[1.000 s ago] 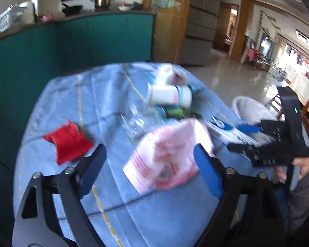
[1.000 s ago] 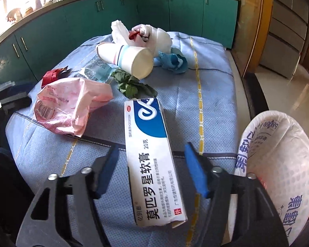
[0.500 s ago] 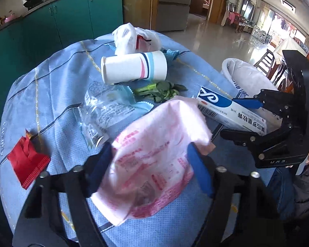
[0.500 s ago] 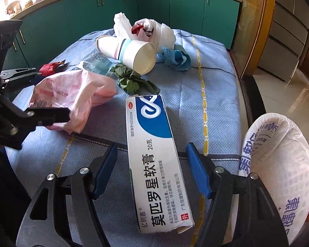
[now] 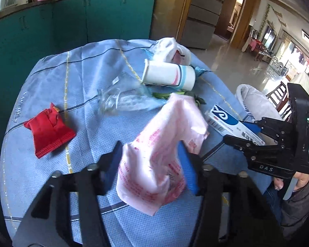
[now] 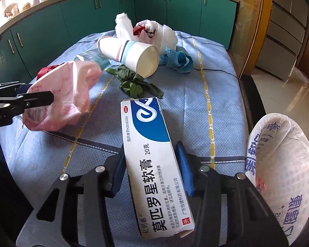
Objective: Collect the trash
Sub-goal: 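Carry the ointment box and pink bag toward the white wastebasket with both tools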
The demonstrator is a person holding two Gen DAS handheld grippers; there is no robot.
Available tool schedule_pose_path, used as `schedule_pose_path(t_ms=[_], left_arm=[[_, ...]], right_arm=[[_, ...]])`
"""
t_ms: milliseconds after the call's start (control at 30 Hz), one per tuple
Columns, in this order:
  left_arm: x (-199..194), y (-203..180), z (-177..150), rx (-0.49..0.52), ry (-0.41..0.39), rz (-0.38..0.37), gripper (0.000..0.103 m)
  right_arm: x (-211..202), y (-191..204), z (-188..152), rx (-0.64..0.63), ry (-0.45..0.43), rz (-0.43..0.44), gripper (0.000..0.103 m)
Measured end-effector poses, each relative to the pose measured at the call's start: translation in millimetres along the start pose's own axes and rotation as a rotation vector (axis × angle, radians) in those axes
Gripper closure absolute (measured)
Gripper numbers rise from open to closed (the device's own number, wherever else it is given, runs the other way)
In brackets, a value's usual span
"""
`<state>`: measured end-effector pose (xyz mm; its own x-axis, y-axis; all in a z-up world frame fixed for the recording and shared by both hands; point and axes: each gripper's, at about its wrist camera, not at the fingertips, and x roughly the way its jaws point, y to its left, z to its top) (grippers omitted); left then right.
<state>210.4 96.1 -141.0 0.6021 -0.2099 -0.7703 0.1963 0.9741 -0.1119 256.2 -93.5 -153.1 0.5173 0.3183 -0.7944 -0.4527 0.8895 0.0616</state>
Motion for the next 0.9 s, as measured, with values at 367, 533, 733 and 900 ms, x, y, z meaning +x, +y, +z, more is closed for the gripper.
schedule_pose_path(t_ms=[367, 533, 733, 900], left_arm=[[20.5, -30.6, -2.0, 0.132, 0.038, 0.108, 0.029], [19.6, -36.0, -4.6, 0.171, 0.028, 0.126, 0.050], [0.2, -38.4, -5.6, 0.193, -0.020, 0.126, 0.065], [-24.8, -36.5, -6.3, 0.193, -0.113, 0.116, 0.065]], right_arm=[[2.0, 1.3, 1.9, 0.006, -0.013, 0.005, 0.048], [-1.1, 0.8, 1.6, 0.006, -0.019, 0.014, 0.057], [-12.7, 2.2, 0.8, -0.017, -0.046, 0.015, 0.057], [-31.7, -8.0, 1.0, 0.013, -0.103, 0.020, 0.057]])
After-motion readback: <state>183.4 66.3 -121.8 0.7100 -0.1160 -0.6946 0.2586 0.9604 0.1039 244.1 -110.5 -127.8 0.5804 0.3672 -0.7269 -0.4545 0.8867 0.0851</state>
